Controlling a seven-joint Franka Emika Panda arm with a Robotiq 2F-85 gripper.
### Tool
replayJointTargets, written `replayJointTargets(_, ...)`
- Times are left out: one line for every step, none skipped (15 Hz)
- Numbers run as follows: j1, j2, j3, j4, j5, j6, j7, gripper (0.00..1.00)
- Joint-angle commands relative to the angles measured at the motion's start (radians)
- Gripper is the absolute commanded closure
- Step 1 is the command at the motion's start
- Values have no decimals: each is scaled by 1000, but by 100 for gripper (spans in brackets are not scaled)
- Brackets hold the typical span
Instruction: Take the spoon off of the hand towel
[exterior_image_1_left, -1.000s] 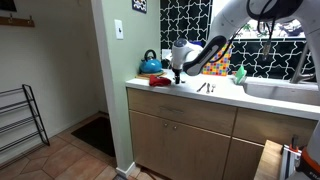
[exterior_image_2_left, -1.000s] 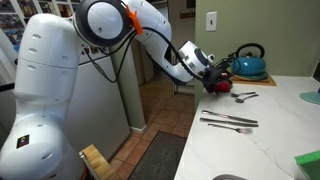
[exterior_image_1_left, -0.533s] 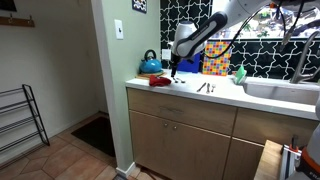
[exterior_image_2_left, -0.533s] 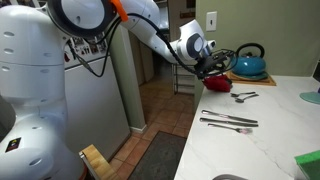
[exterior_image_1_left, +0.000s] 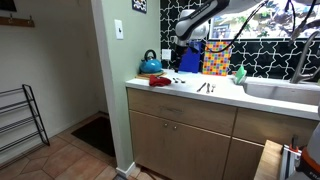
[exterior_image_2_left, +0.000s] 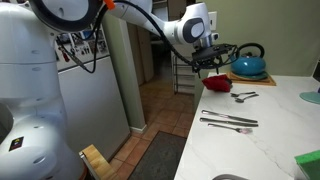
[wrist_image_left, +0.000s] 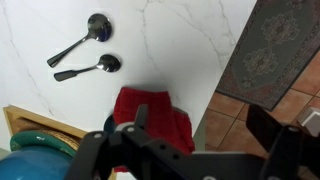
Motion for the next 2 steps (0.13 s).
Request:
replayJointTargets(56,-4,-62,2,15,-7,-16,0)
replayJointTargets(58,-5,-64,2,15,-8,-17,0)
